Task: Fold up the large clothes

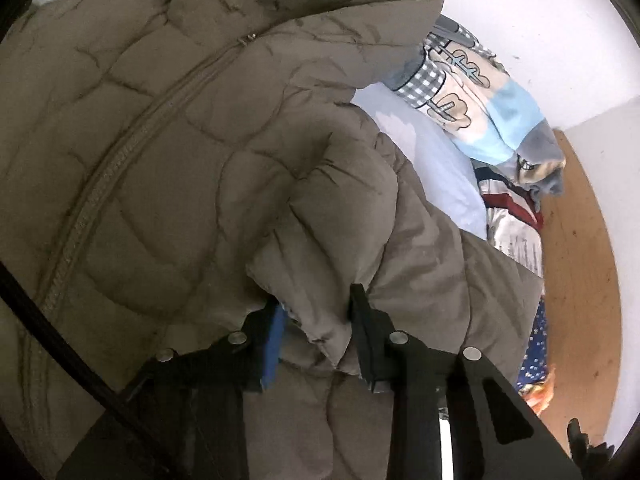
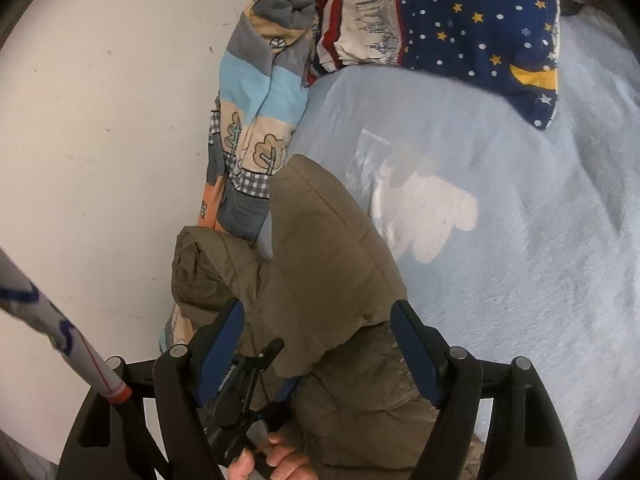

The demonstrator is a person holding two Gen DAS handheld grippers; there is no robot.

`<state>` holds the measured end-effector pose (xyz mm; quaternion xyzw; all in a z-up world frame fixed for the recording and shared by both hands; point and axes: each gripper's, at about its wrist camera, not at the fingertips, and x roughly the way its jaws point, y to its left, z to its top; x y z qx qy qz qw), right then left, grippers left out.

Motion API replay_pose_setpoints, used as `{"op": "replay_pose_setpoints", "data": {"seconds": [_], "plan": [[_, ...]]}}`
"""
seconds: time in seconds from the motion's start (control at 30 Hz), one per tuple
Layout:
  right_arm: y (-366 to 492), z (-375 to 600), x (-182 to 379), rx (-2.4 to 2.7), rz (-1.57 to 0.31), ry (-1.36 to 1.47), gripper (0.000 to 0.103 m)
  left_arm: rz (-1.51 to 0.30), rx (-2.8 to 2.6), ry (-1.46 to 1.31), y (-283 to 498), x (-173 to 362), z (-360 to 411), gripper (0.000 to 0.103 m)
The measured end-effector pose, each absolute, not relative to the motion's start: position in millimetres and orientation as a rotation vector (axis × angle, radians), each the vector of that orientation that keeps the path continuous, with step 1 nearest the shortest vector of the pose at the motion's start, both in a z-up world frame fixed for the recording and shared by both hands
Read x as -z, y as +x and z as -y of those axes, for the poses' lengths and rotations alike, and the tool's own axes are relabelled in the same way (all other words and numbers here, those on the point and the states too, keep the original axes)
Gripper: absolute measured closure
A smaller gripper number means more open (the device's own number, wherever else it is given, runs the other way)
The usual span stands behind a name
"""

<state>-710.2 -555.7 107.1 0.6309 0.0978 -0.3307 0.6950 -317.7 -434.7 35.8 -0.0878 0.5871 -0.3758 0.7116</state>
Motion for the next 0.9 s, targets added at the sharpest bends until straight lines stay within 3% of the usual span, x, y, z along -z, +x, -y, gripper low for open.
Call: {"op": "replay_pose_setpoints", "data": {"seconds": [0.13, 0.2, 0.27, 0.43, 0.73, 0.9], "plan": [[-710.4, 562.4, -97.5, 0.816, -0.251, 1.422, 0.022, -1.2, 0.796, -0.104, -315.8, -50.2, 428.0, 0.077], [-709.7, 567.5, -87.0, 0.841, -0.259, 1.444, 0.027, -1.169, 0.785, -0.104, -308.9, -58.6, 416.8, 0.078], [-706.2, 572.7, -72.4, 0.853, -0.278, 1.486, 0.04, -1.139, 0.767, -0.11, -301.8, -67.5, 405.2, 0.078], [-686.0, 569.4, -58.8, 0.822, -0.311, 1.531, 0.05, -1.01, 0.724, -0.11, -272.9, -103.0, 364.0, 0.078], [-643.0, 552.0, -67.0, 0.764, -0.413, 1.409, 0.05, -0.984, 0.579, -0.005, -200.8, -96.8, 328.1, 0.078], [-627.8, 553.1, -74.0, 0.767, -0.473, 1.313, 0.052, -1.085, 0.577, 0.071, -188.5, -69.1, 324.8, 0.069]]}}
